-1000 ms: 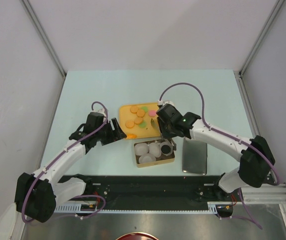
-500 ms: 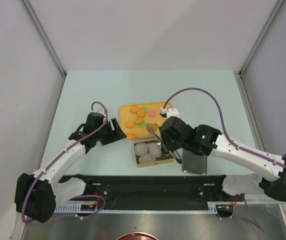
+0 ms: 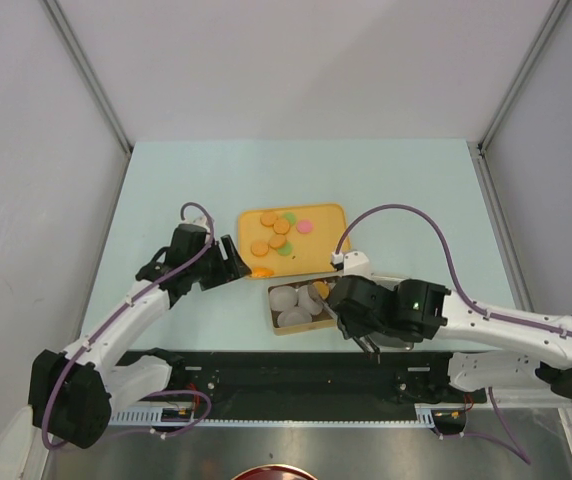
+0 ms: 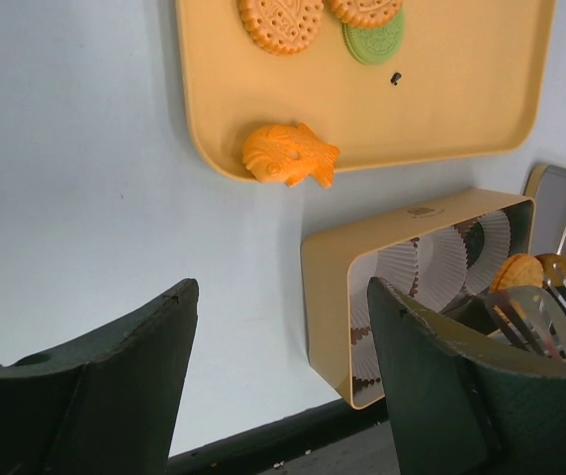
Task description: Pack the cookies
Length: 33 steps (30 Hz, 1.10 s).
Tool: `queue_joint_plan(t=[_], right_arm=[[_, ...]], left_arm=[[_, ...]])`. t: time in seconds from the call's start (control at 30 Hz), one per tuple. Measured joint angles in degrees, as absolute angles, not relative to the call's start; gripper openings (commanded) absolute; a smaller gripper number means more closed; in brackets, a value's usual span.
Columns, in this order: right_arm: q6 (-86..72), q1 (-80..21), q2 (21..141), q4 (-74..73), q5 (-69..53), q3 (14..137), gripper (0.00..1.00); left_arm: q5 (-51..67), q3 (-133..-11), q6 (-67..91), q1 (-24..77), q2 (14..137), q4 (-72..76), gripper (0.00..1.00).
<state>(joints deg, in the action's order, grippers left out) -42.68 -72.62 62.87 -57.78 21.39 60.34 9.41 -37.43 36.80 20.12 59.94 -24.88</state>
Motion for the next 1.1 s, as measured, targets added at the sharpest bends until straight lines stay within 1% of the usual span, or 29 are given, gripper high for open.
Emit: queue_joint_plan(t=[0.53, 0.7, 0.93, 1.03, 1.1], right_arm=[[-43.3, -73.3, 66.5, -53.2, 20.5, 59.2, 0.35], [-43.0, -73.3, 67.6, -52.1, 20.5, 59.1, 0.41], [-42.8, -72.8, 67.6, -51.9, 20.5, 59.1, 0.45], [-42.8, -72.5, 67.6, -51.9, 20.4, 59.0, 0.50], [-42.8, -72.2, 67.6, -51.9, 20.5, 58.9, 0.55]], left_arm=[[9.1, -37.4, 36.8, 20.1, 59.2, -25.4, 0.75], [9.1, -37.4, 36.8, 20.1, 59.2, -25.4, 0.75], [9.1, -37.4, 36.8, 20.1, 59.2, -25.4, 0.75], [9.1, -37.4, 36.8, 20.1, 59.2, -25.4, 0.75], [9.1, -37.4, 36.8, 20.1, 59.2, -25.4, 0.75]])
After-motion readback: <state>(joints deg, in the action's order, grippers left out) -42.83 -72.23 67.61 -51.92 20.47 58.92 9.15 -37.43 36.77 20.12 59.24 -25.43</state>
